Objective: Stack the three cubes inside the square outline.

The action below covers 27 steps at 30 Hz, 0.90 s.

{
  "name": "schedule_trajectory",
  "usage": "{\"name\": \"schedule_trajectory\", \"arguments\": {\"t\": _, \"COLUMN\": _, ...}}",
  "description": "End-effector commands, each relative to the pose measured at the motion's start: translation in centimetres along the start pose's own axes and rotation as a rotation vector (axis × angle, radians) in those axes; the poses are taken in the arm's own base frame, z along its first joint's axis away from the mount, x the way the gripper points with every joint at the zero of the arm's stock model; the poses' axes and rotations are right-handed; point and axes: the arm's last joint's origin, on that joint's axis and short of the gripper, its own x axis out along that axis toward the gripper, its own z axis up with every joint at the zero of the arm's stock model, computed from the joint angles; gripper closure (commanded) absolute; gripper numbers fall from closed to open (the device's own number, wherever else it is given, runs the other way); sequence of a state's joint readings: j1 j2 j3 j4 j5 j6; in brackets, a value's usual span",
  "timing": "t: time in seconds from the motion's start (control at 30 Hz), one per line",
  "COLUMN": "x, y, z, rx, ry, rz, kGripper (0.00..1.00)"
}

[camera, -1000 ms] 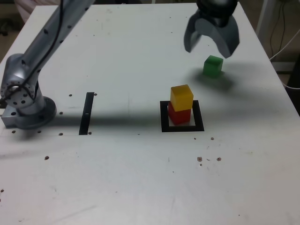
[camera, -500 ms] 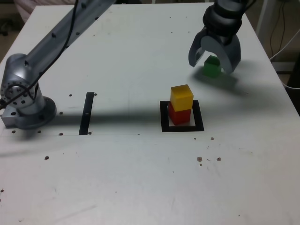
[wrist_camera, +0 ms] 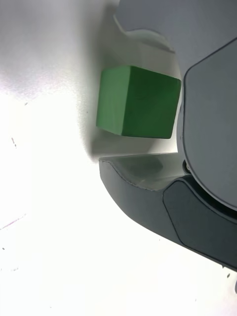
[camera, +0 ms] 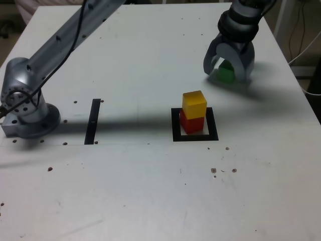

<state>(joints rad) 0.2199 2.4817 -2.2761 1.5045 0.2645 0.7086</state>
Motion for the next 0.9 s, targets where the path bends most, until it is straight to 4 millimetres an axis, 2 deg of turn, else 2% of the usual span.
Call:
{"name": "schedule_trajectory", "arguments": {"t": 0.0, "x": 0.01, "y": 0.18, "z": -0.09, "rx": -0.014, "ry": -0.001, "rz": 0.004, "kGripper": 0.38}}
{"name": "schedule_trajectory", "arguments": {"t": 0.17, "x": 0.15, "y": 0.30, "z": -0.05, "rx": -0.027, "ry": -0.002, "rz": 0.006, "kGripper": 0.52}}
{"name": "schedule_trajectory", "arguments": {"t": 0.5, "x": 0.64, "y": 0.31, "z": 0.35, "rx": -0.012, "ry": -0.017, "rz": -0.012, "kGripper": 0.55}}
{"name": "schedule_trajectory", "arguments": {"t": 0.87, "x": -0.16, "y": 0.43, "z": -0.13, "rx": -0.049, "ry": -0.049, "rz": 0.000, "kGripper": 0.71}}
